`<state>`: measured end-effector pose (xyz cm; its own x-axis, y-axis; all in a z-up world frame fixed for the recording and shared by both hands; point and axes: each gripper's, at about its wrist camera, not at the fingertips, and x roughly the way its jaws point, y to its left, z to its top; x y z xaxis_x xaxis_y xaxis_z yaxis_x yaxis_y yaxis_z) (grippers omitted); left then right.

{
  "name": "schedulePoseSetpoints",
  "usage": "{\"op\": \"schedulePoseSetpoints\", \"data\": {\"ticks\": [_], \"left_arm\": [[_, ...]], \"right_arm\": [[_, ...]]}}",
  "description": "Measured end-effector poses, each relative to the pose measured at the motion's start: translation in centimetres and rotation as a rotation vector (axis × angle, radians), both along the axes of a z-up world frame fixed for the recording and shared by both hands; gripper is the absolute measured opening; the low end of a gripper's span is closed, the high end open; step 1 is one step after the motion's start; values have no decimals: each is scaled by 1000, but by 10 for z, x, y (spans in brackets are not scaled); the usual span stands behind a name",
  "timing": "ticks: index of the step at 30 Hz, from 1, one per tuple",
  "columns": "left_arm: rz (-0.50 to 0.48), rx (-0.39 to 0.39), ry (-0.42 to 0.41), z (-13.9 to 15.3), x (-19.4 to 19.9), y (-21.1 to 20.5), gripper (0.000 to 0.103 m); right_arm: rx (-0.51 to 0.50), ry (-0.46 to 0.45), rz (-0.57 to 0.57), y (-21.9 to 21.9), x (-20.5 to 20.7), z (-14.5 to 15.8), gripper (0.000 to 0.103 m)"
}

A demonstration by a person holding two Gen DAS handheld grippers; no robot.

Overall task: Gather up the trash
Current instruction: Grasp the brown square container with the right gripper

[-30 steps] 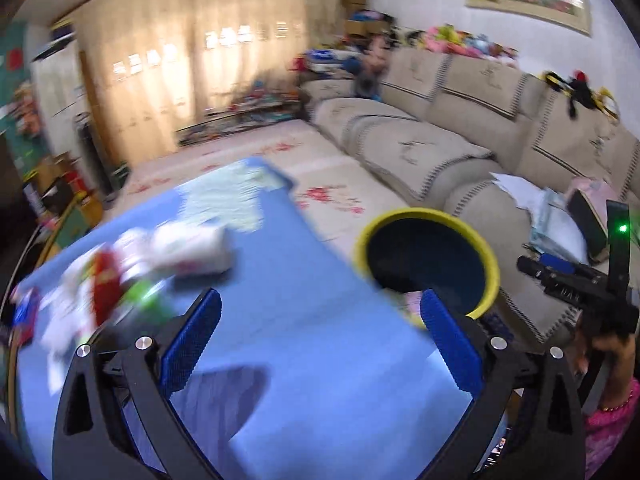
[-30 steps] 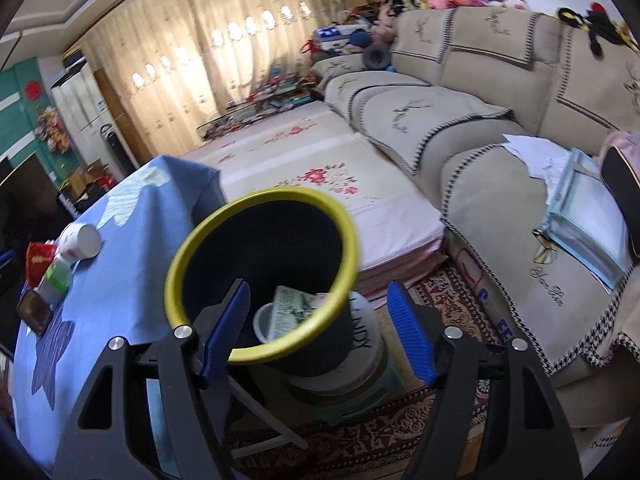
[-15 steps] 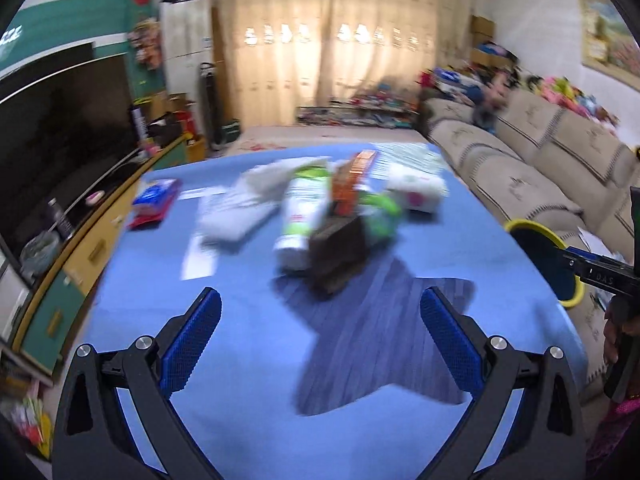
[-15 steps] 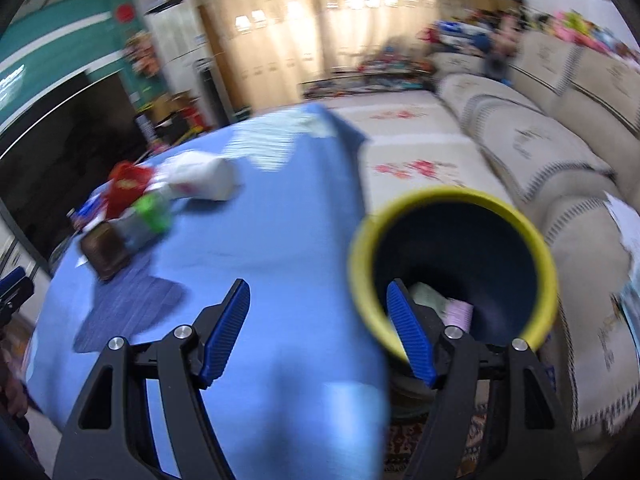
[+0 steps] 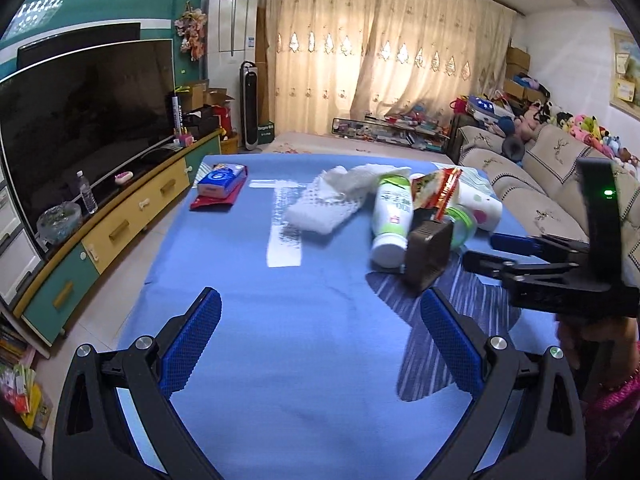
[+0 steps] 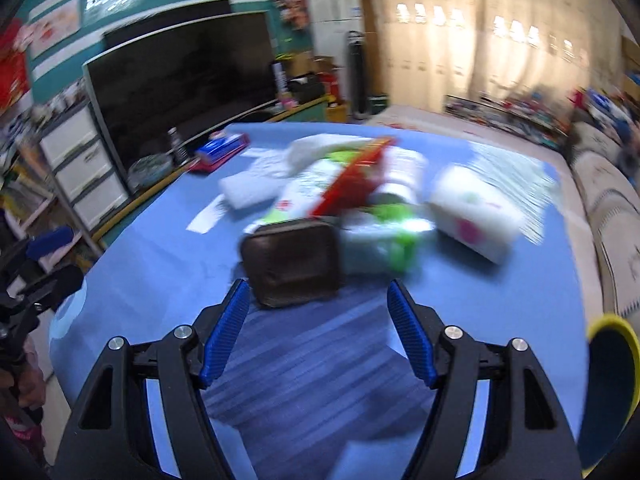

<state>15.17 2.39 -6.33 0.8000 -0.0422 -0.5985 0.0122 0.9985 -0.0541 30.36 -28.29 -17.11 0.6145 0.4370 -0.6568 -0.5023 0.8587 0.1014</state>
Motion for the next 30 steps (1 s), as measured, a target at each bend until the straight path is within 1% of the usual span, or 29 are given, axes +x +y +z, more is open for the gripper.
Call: {"op": "schedulePoseSetpoints", "data": {"ticks": [2,7,13,15,19,23,24,25,26,30], "left_arm": [[9,-13,3,-2,-1,6,98],[20,-27,16,-14,4,16,98],[17,-55,27,-23,6,18,98],[11,-53,29,-27,7,14,98],[8,-55,35,-32,10,10,98],[10,-61,37,-36,10,8,98],[12,-60,40,-37,11,8,98],[13,-59,42,-38,12,7,98],[14,-59,43,-39,12,6,98],[11,-54,43,-39,13,2,98]], "right_arm": [[-8,-2,6,8,10,-4,79],[24,39,15,12,31,-12,79],[23,32,56,20,34,-18,80],[13,25,59,23,33,-21,84],[4,16,62,29,35,-24,85],[-33,14,75,38,35,-29,87],[-38,23,77,38,35,-31,82],[-34,30,71,37,36,-31,73],[-31,38,69,36,37,-32,67],[-12,53,69,31,37,-32,65]]}}
